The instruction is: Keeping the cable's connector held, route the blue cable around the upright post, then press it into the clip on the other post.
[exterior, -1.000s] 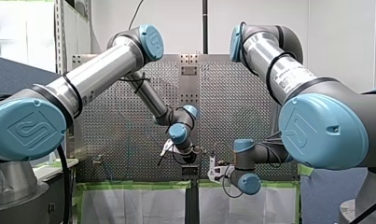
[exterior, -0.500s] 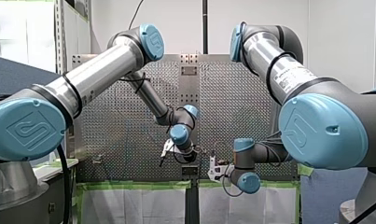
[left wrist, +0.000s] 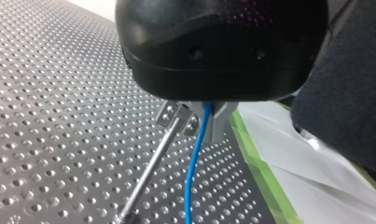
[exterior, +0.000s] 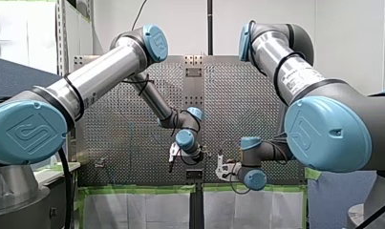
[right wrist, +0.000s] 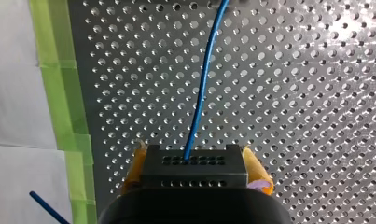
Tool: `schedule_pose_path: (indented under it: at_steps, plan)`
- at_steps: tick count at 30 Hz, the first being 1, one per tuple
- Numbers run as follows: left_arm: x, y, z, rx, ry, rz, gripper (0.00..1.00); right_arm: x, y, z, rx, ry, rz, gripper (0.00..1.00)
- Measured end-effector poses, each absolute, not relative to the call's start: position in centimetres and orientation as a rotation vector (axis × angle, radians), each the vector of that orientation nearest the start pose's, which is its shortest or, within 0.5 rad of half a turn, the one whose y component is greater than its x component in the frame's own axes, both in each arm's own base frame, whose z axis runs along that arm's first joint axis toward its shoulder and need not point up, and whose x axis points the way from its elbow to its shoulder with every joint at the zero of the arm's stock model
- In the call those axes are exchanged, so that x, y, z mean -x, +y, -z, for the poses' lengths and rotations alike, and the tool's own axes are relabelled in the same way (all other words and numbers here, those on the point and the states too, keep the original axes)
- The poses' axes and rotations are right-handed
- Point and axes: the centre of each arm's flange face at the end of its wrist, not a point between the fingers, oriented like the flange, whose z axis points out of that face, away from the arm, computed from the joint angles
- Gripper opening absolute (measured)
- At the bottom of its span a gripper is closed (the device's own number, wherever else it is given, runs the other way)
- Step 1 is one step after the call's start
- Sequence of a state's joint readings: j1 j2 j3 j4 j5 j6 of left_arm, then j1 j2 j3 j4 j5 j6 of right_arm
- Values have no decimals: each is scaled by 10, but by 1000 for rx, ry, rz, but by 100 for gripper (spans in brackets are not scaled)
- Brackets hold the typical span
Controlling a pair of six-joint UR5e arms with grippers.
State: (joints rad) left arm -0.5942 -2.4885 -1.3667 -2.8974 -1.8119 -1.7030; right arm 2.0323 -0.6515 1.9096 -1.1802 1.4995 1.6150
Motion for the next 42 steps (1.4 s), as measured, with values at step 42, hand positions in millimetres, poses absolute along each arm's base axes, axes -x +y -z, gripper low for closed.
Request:
schedule_pose_path:
  at_steps: [42]
  plan:
    - [-514,-463,-7,-207,1991,340,0,-360,-470,64,-1662,-963,-1590,0]
